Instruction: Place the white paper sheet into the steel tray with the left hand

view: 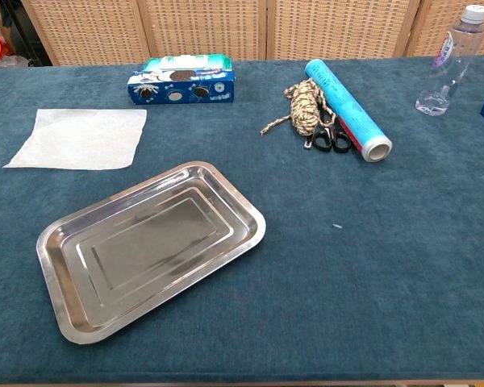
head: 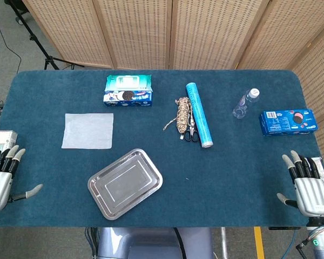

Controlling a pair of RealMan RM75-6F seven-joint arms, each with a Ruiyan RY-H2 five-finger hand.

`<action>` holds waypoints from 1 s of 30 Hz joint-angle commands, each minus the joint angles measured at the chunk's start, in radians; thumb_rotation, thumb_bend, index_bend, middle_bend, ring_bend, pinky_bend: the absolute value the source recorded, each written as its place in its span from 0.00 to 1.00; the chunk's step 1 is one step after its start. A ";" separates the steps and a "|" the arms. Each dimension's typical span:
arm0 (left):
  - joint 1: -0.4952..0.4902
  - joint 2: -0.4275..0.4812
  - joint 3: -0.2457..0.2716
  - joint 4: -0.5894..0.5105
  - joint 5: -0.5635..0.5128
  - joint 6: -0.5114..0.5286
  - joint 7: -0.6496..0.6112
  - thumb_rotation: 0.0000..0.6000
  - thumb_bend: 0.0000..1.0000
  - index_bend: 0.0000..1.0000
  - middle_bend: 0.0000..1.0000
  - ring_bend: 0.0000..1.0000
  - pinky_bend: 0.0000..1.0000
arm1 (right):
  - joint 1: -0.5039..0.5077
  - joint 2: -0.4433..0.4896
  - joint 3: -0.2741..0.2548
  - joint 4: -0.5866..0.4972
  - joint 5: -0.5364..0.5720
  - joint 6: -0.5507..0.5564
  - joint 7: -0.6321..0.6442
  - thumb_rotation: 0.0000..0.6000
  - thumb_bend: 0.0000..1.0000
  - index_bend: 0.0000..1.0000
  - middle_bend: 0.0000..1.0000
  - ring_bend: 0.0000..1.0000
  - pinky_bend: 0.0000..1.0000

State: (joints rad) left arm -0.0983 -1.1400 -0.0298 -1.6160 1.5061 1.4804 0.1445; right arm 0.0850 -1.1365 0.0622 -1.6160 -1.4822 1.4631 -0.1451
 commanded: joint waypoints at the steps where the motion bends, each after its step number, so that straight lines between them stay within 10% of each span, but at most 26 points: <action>1: 0.000 -0.001 0.001 -0.001 0.001 -0.001 0.001 0.15 0.06 0.00 0.00 0.00 0.00 | 0.000 0.000 -0.001 0.000 0.000 -0.001 0.001 1.00 0.00 0.04 0.00 0.00 0.00; 23: -0.014 0.003 0.016 0.004 0.007 -0.041 -0.017 0.16 0.13 0.00 0.00 0.00 0.00 | 0.002 -0.004 -0.001 -0.004 0.003 -0.005 -0.012 1.00 0.00 0.04 0.00 0.00 0.00; 30: -0.019 0.008 0.026 0.001 0.015 -0.055 0.009 0.55 0.26 0.00 0.00 0.00 0.00 | -0.001 -0.001 -0.002 -0.003 -0.002 0.000 -0.002 1.00 0.00 0.04 0.00 0.00 0.00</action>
State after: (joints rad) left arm -0.1168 -1.1328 -0.0050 -1.6148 1.5204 1.4275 0.1505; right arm 0.0849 -1.1374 0.0607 -1.6189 -1.4833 1.4630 -0.1472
